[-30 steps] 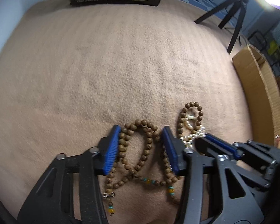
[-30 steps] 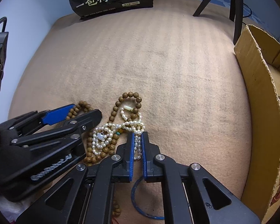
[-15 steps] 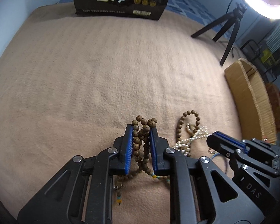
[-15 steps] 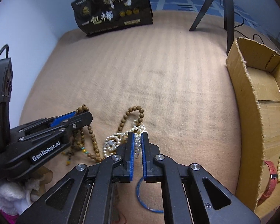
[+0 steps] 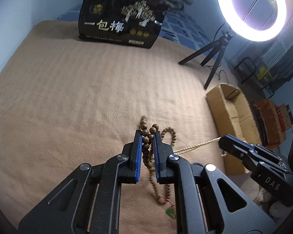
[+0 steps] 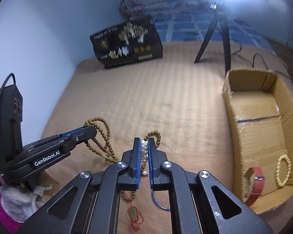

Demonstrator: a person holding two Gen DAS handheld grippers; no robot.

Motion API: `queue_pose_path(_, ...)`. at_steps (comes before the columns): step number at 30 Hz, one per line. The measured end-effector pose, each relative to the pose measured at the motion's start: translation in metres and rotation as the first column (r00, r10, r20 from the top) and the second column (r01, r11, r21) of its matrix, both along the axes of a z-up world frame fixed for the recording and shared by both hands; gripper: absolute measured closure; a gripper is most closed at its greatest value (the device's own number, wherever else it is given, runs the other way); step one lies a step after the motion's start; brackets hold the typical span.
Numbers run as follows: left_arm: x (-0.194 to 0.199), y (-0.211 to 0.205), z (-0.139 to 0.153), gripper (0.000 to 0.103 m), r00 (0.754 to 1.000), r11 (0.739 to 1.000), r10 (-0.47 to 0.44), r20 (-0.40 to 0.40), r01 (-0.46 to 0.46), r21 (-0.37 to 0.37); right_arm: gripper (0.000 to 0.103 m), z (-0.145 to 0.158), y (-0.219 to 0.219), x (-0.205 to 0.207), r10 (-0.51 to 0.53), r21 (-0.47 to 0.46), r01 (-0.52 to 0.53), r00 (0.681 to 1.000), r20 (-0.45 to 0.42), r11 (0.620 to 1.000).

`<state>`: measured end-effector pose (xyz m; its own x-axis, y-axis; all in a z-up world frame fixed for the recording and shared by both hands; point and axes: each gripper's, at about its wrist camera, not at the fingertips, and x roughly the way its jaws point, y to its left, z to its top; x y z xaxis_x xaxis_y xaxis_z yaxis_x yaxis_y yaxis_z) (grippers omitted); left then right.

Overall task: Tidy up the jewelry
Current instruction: 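Lift the brown beads and pearl strand and carry both over the cardboard box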

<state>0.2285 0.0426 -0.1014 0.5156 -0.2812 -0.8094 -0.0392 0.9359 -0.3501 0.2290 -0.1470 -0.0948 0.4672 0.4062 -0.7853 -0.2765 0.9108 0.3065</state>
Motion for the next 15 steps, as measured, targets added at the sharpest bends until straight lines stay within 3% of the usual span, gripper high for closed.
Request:
queue_pose_path(2, -0.003, 0.001, 0.008, 0.099, 1.0, 1.0, 0.003, 0.017, -0.003, -0.01, 0.098, 0.012, -0.006, -0.004, -0.006, 0.01, 0.006, 1.0, 0.03, 1.0)
queue_pose_path(15, -0.018, -0.01, 0.047, 0.099, 0.992, 0.999, -0.031, 0.122, 0.033, -0.014, 0.098, 0.054, -0.04, -0.017, -0.052, 0.048, 0.046, 0.988, 0.145, 0.998)
